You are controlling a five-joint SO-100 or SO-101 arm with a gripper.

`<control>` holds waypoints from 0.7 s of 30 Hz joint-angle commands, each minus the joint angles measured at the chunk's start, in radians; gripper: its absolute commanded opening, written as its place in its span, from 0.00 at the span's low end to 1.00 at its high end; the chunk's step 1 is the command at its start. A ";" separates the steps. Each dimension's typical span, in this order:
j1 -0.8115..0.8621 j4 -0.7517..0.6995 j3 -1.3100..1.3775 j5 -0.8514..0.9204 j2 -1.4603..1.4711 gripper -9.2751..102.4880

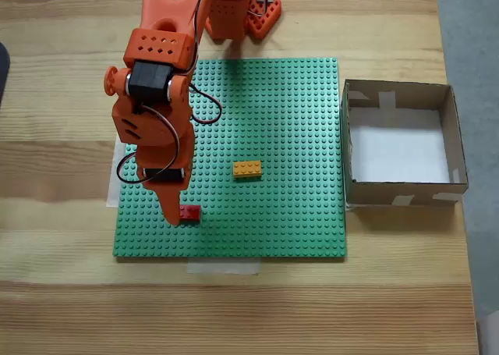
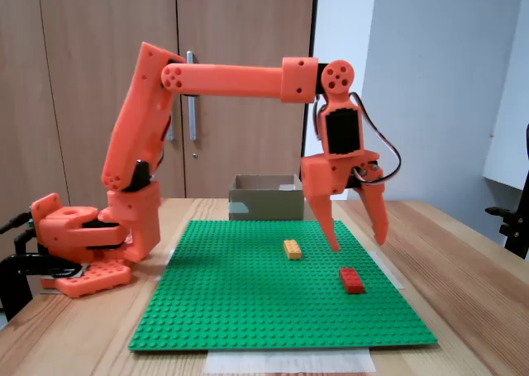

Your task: Pick the red lego block and put it in the box.

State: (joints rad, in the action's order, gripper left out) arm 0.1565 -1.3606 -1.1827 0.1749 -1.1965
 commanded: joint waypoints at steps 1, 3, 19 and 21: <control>-0.003 0.020 0.005 -0.009 0.003 0.34; -0.002 0.034 0.005 -0.011 0.015 0.34; -0.023 0.104 -0.018 -0.020 0.040 0.33; -0.023 0.112 -0.026 -0.014 0.051 0.33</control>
State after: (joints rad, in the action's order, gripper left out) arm 0.1350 -1.2609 -1.2134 0.1580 -1.1413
